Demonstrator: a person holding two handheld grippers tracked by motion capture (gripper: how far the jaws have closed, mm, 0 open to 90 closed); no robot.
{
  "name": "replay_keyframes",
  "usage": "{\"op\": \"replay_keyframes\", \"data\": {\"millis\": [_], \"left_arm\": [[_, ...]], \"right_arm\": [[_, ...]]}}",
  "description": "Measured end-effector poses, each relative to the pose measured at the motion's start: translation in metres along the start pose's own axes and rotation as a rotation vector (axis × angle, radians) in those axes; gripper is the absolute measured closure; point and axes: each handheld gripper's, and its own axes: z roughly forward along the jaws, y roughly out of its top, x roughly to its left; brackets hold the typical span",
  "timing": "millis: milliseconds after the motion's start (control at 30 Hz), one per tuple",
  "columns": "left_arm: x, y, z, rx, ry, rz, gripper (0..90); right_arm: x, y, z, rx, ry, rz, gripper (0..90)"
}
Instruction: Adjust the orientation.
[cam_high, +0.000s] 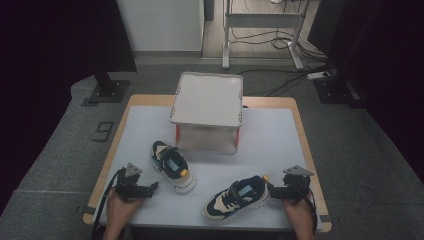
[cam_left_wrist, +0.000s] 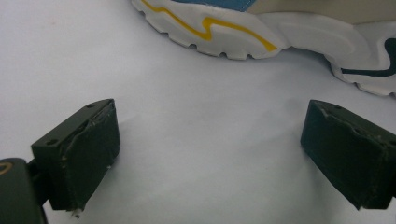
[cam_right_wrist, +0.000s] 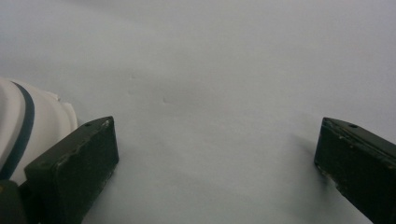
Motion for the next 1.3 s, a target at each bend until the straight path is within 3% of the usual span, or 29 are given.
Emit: {"op": "replay_keyframes", "data": {"millis": [467,633,667,700,767,867,900,967,1133,1300], "left_arm": [[0.000,0.000,0.000,0.001,0.000,-0.005,4.8],[-0.005,0.002,-0.003,0.007,0.017,-0.028,9.1],[-0.006,0.003,-0.006,0.007,0.001,-0.032,14.0],[-0.010,0.005,-0.014,-0.021,-0.034,-0.036,14.2],[-0.012,0.007,-0.018,-0.037,-0.053,-0.037,15.0],[-0.025,0.020,-0.042,-0.095,-0.116,-0.005,21.0],[-0.025,0.020,-0.042,-0.095,-0.116,-0.005,21.9],[-0.038,0.037,-0.061,-0.132,-0.152,0.036,23.8],[-0.057,0.061,-0.075,-0.129,-0.194,0.080,28.9],[-0.078,0.083,-0.067,-0.076,-0.249,0.120,30.0]], "right_arm": [[0.001,0.000,-0.001,-0.006,0.004,-0.011,1.4],[0.001,0.000,-0.001,-0.005,0.005,-0.010,1.3],[0.001,0.000,-0.001,-0.005,0.005,-0.010,1.3],[0.001,0.000,-0.001,-0.005,0.006,-0.010,1.3],[0.001,0.000,-0.001,-0.005,0.005,-0.010,1.3],[0.001,0.000,-0.001,-0.006,0.001,-0.013,1.2],[0.001,0.000,-0.001,-0.006,0.001,-0.013,1.2],[0.001,0.000,-0.001,-0.006,0.002,-0.013,1.2],[0.001,0.000,-0.001,-0.006,0.003,-0.012,1.3],[0.001,0.000,-0.001,-0.006,0.004,-0.011,1.3]]}}
